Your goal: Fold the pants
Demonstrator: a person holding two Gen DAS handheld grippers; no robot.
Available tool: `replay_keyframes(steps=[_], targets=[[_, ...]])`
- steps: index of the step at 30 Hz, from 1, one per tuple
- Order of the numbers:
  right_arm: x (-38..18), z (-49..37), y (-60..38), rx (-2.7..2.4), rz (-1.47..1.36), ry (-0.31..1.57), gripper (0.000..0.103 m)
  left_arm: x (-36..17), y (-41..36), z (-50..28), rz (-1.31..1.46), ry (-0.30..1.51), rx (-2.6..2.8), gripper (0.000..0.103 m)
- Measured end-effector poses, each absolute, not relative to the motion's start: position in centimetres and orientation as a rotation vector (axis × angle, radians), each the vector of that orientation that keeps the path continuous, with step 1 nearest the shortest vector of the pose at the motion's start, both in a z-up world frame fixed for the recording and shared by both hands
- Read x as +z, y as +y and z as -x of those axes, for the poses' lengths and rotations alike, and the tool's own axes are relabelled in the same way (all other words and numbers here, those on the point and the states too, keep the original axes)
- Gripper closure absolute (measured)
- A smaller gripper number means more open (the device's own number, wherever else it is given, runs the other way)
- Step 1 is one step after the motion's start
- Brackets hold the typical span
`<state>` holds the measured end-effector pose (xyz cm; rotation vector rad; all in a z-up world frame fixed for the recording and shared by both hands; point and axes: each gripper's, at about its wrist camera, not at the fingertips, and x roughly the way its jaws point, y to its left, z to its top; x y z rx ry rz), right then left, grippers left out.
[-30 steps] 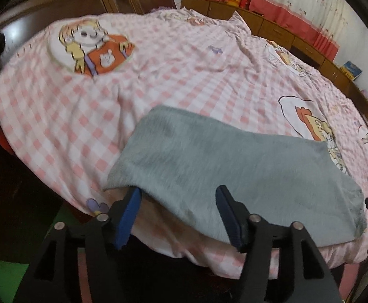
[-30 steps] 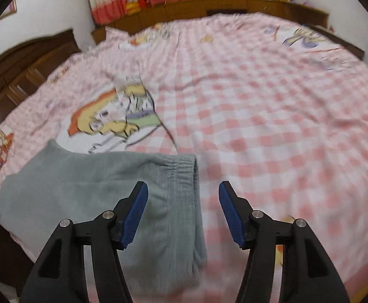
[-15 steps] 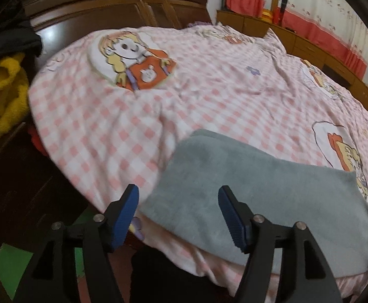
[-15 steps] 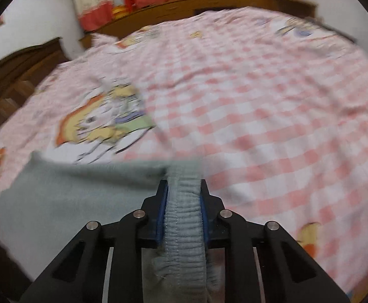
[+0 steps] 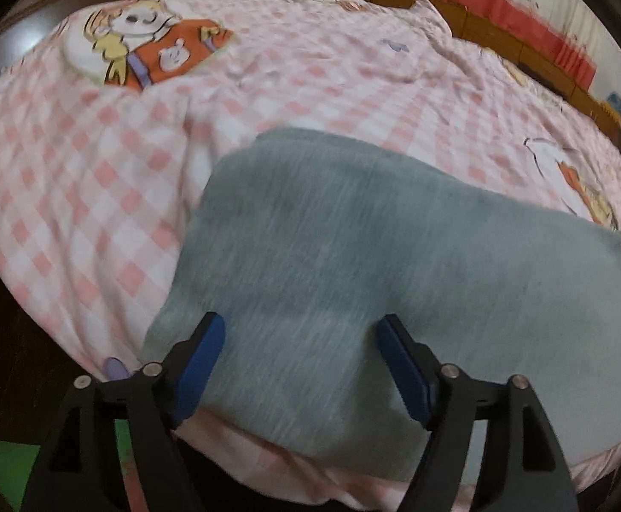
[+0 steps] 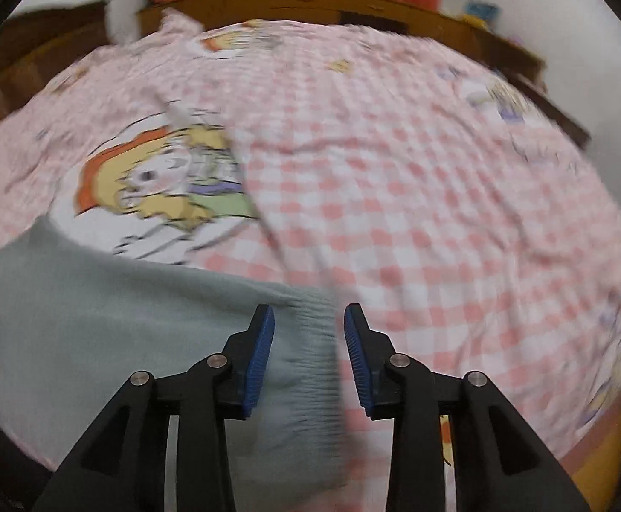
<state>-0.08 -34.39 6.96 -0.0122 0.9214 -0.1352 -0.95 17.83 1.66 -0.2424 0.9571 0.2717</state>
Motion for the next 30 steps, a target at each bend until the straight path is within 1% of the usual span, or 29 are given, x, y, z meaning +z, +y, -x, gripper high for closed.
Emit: replay_keyframes(steps=[4, 6, 7, 10, 14, 19, 22, 24, 30], targets=[[9.4, -0.9, -28.7, -0.053, 0.125, 0.888, 0.068, 0.6, 19.2, 1.6, 0.339, 0.922, 0.241, 0.008], [10.1, -1.5, -25.3, 0.051, 0.139, 0.861, 0.068, 0.5, 19.1, 1.5, 0.33, 0.93, 0.218, 0.001], [10.2, -1.9, -23.3, 0.111, 0.153, 0.848, 0.068, 0.4, 18.7, 1.3, 0.303, 0.943, 0.2, 0.0], [9.7, -2.7, -17.4, 0.231, 0.225, 0.836, 0.068, 0.2, 18.0, 1.5, 0.242, 0.944, 0.191, 0.0], [8.3, -3.2, -8.5, 0.441, 0.307, 0.862, 0.068, 0.3, 18.5, 2.4, 0.252, 0.945, 0.158, 0.0], [7.1, -3.7, 1.4, 0.711, 0.385, 0.852, 0.068, 1.4, 20.8, 5.1, 0.242, 0.911, 0.213, 0.003], [6.7, -3.9, 6.0, 0.806, 0.438, 0.814, 0.068, 1.7, 23.3, 6.7, 0.288, 0.892, 0.266, 0.005], [6.6, -4.3, 8.8, 0.849, 0.469, 0.806, 0.068, 1.5, 24.8, 7.5, 0.324, 0.879, 0.285, 0.008], [5.8, -4.8, 14.2, 0.945, 0.561, 0.812, 0.068, 1.0, 27.1, 8.6, 0.369, 0.866, 0.317, 0.009]])
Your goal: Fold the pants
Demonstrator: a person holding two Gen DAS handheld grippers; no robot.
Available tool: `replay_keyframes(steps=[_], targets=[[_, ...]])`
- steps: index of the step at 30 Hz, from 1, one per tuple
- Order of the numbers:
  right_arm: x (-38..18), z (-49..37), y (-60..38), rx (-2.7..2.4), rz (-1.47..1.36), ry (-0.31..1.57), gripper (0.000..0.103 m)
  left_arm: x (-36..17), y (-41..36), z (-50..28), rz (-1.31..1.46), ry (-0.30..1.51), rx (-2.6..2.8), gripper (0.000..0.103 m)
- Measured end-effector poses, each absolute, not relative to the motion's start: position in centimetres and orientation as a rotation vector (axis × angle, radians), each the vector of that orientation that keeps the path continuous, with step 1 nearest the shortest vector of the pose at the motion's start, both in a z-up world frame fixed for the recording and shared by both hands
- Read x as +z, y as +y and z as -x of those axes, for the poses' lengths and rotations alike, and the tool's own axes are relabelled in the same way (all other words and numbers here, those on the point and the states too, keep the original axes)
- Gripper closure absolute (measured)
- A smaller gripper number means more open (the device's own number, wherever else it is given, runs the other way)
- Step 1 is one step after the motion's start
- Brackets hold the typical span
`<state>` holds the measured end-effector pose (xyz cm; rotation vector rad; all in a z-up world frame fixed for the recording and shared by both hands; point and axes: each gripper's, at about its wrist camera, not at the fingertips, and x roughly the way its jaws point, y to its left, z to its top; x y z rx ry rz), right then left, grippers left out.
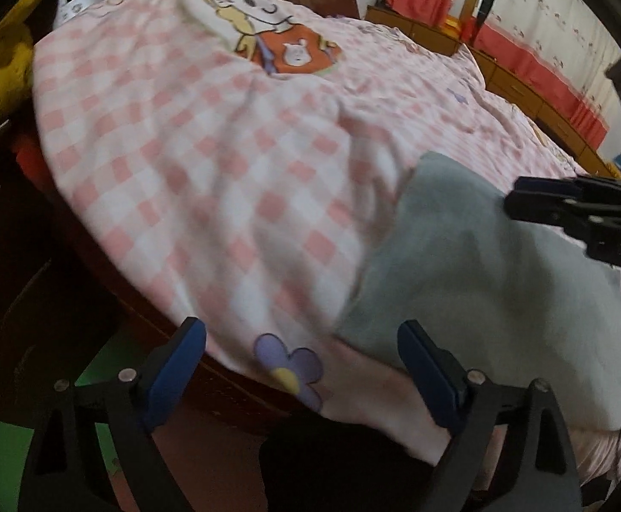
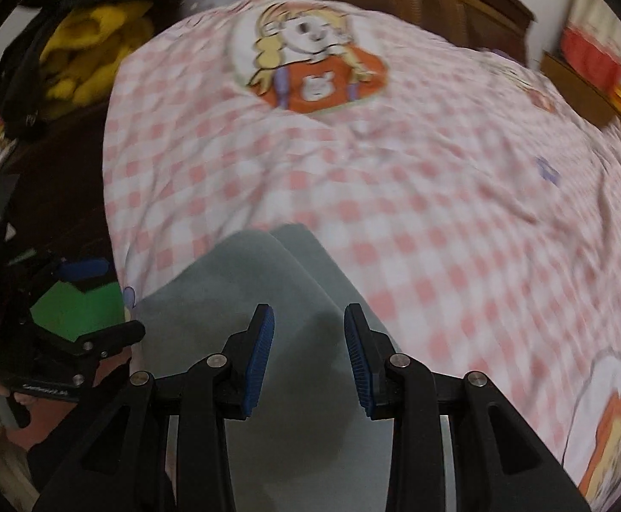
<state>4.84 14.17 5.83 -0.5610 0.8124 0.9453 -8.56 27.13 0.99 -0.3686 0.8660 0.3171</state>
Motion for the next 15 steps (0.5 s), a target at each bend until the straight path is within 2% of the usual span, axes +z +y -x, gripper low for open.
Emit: replay_keyframes(steps=[13, 15], targets=[[4.0, -5.2, 17.1, 0.939, 0.693, 0.794, 0.068, 0.1, 28.3, 9.4, 0.415, 0.853, 0.31, 0.009], [4.0, -5.2, 17.1, 0.944, 0.676, 0.801, 0.089, 0.2, 28.2, 9.5, 0.412, 0.855, 0.311, 0.009]])
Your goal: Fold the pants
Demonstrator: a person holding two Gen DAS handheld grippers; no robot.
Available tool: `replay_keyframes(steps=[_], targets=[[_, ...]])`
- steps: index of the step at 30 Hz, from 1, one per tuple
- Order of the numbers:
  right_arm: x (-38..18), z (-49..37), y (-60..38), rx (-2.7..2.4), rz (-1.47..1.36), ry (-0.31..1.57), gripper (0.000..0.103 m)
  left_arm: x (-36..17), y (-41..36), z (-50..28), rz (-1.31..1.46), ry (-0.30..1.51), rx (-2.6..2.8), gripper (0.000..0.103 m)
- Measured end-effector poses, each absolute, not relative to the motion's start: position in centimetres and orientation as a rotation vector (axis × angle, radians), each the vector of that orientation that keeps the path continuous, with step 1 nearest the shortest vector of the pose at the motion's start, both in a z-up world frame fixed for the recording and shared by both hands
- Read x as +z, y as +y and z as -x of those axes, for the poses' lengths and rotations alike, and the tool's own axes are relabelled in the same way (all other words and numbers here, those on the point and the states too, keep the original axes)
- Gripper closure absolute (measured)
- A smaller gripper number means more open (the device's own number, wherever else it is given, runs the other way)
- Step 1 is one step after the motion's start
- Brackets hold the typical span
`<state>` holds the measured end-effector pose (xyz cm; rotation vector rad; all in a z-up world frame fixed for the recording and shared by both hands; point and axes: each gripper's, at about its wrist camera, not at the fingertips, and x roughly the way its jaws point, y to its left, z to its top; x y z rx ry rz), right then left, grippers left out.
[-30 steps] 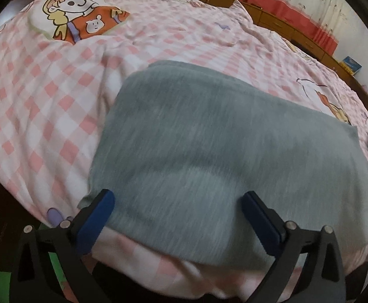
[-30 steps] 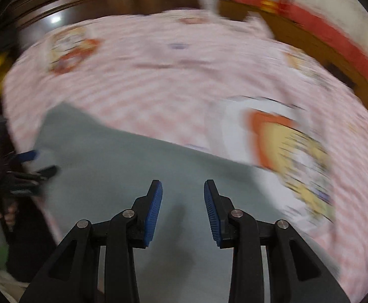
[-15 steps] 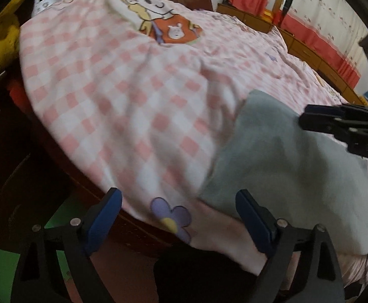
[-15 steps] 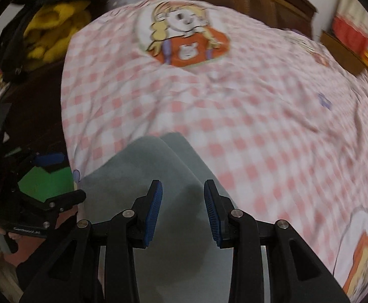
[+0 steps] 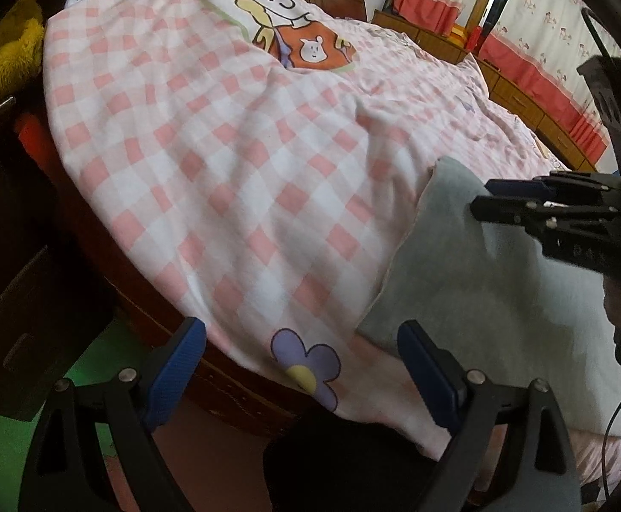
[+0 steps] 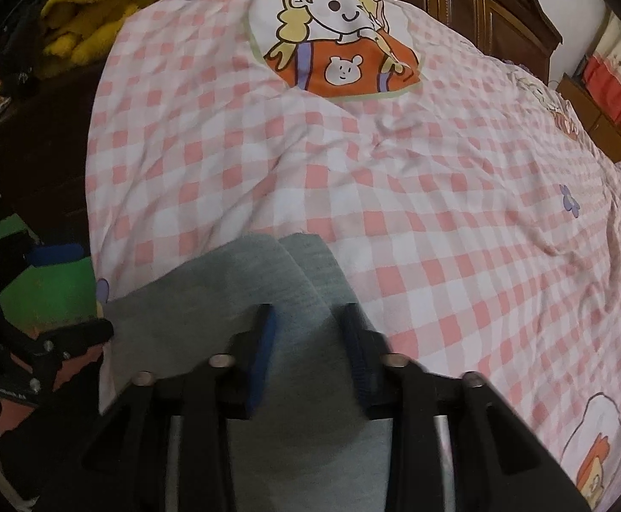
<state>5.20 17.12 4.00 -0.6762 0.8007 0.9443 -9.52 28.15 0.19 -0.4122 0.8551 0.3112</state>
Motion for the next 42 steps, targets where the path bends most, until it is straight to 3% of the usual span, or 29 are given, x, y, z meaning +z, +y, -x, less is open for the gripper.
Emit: replay_keyframes(steps=[2, 6, 14, 19, 21, 23, 25, 28, 30, 32, 42], targets=[[4.8, -4.8, 16.7, 0.944, 0.654, 0.775, 0.097, 0.4, 28.1, 9.5, 0.405, 0.854, 0.311, 0.009], [6.5, -4.7, 15.7, 0.895, 0.609, 0.69, 0.097, 0.9, 28.4, 9.6, 0.403, 0.832, 0.327, 0.009], [3.1, -7.6, 16.8, 0.845, 0.589, 0.761, 0.096, 1.2, 28.4, 9.6, 0.418, 0.824, 0.323, 0.009], [3.8, -7.2, 16.4, 0.829, 0.557, 0.738, 0.095, 1.6, 28.4, 9.2, 0.452, 0.805, 0.294, 0.009], [4.7, -6.9, 15.8, 0.823, 0.524, 0.744, 0.087, 2.1, 28.2, 8.8, 0.448, 0.793, 0.29, 0.009], [5.9, -6.2, 14.6, 0.799, 0.468, 0.755, 0.072, 2.7, 27.9, 8.6, 0.443, 0.772, 0.29, 0.009], [6.6, -5.3, 13.4, 0.772, 0.442, 0.781, 0.07, 3.3, 27.6, 8.5, 0.446, 0.749, 0.28, 0.009], [6.9, -3.7, 11.4, 0.749, 0.415, 0.836, 0.07, 3.5, 27.3, 8.3, 0.473, 0.737, 0.259, 0.021], [6.5, -2.6, 9.6, 0.725, 0.36, 0.9, 0.07, 3.3, 27.2, 8.1, 0.505, 0.743, 0.236, 0.042], [5.7, -1.9, 8.2, 0.736, 0.285, 0.975, 0.07, 2.8, 27.1, 7.6, 0.557, 0.756, 0.193, 0.055], [1.9, 0.4, 6.5, 0.776, 0.212, 1.133, 0.07, 1.8, 25.3, 5.8, 0.607, 0.786, 0.167, 0.058]])
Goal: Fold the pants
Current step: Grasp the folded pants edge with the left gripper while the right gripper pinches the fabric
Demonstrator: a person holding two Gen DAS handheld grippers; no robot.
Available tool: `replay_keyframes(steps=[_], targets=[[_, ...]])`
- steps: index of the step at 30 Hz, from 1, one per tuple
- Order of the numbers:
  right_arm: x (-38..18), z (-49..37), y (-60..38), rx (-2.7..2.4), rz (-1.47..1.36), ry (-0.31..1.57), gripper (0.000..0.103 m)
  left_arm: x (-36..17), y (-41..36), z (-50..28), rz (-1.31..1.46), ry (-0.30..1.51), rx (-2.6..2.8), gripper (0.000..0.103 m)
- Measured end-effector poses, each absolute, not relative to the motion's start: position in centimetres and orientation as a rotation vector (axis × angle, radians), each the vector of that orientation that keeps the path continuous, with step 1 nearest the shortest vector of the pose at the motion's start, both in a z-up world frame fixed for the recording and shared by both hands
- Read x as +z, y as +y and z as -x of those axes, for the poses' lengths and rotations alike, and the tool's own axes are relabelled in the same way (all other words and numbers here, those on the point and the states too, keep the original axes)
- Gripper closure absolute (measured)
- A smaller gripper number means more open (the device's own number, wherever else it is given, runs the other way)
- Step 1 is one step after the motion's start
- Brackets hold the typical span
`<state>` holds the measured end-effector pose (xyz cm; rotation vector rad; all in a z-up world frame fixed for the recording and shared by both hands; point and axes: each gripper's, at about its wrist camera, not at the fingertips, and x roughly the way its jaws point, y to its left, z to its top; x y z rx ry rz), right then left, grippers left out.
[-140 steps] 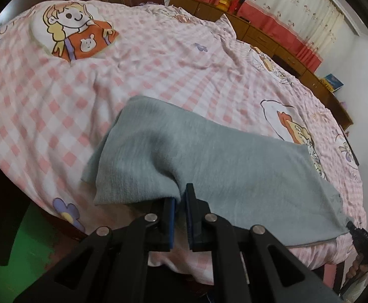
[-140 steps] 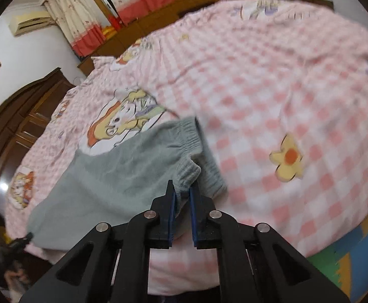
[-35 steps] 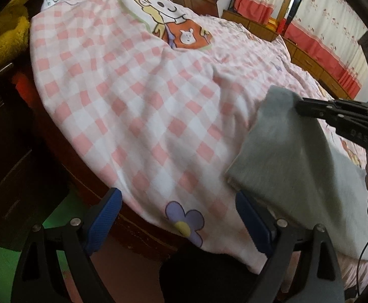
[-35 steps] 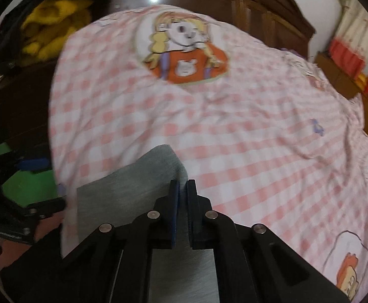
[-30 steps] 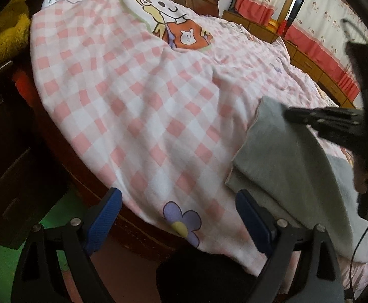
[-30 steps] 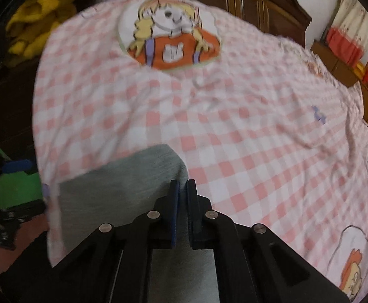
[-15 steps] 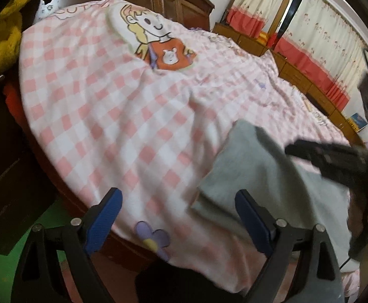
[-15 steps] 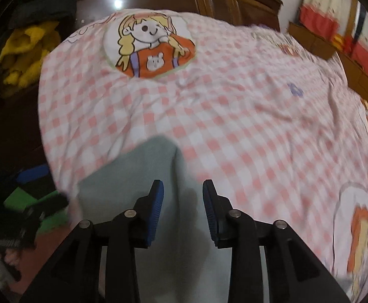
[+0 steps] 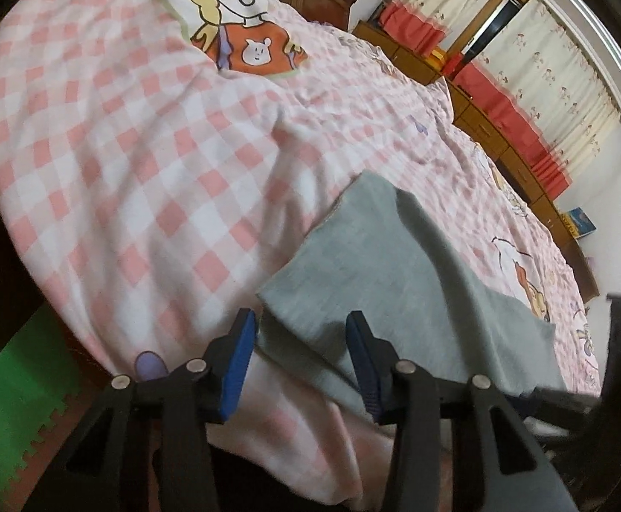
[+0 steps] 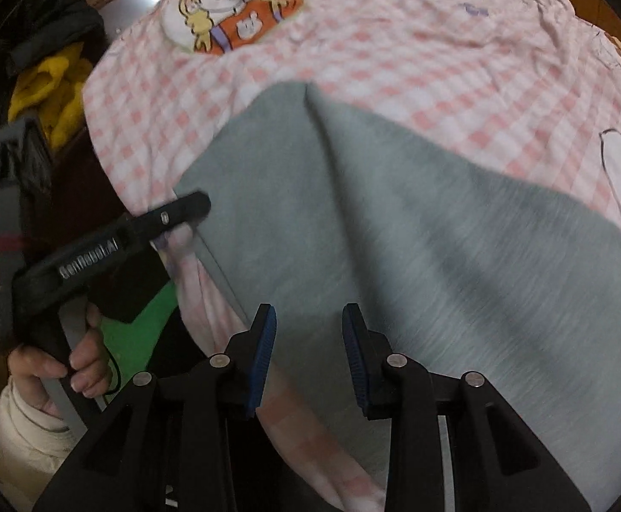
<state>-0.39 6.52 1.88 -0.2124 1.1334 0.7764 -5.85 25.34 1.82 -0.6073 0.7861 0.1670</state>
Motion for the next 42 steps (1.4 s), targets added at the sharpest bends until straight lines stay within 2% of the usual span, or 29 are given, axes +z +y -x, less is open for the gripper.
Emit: replay_keyframes(steps=[4, 5, 6, 8, 11, 18, 25, 29, 31, 34, 37, 38, 42], targets=[[0.5, 0.7, 6.8, 0.759, 0.221, 1.142, 0.07, 1.9, 25.4, 5.3, 0.608, 0.77, 0.193, 0.058], [0.4, 0.8, 6.8, 0.757, 0.227, 1.135, 0.07, 2.1, 25.4, 5.3, 0.606, 0.763, 0.195, 0.062], [0.4, 0.9, 6.9, 0.757, 0.233, 1.129, 0.069, 2.2, 25.3, 5.2, 0.603, 0.759, 0.192, 0.074], [0.4, 1.0, 6.9, 0.759, 0.238, 1.123, 0.067, 2.5, 25.2, 5.1, 0.586, 0.761, 0.168, 0.086], [0.4, 1.1, 7.0, 0.76, 0.249, 1.111, 0.064, 2.9, 25.2, 5.3, 0.546, 0.763, 0.174, 0.096], [0.4, 2.2, 8.2, 0.766, 0.336, 1.057, 0.064, 3.3, 26.9, 7.1, 0.563, 0.752, 0.217, 0.1], [-0.2, 3.2, 9.5, 0.74, 0.416, 0.982, 0.065, 2.8, 27.6, 7.8, 0.629, 0.761, 0.182, 0.099], [-0.1, 2.7, 9.0, 0.734, 0.36, 0.986, 0.087, 2.8, 27.1, 8.0, 0.673, 0.768, 0.126, 0.094], [0.1, 2.1, 8.5, 0.746, 0.298, 1.006, 0.092, 3.1, 26.4, 8.2, 0.673, 0.768, 0.087, 0.094], [0.1, 1.7, 8.0, 0.761, 0.248, 1.028, 0.093, 3.6, 25.2, 8.2, 0.657, 0.767, 0.032, 0.094], [0.0, 1.7, 8.0, 0.77, 0.24, 1.027, 0.093, 3.3, 24.5, 7.7, 0.629, 0.787, 0.04, 0.08], [-0.1, 1.8, 8.0, 0.772, 0.242, 1.024, 0.093, 3.1, 24.4, 7.6, 0.631, 0.794, 0.05, 0.073], [-0.1, 1.9, 7.9, 0.78, 0.235, 1.016, 0.093, 1.8, 24.8, 7.2, 0.695, 0.815, 0.071, 0.059]])
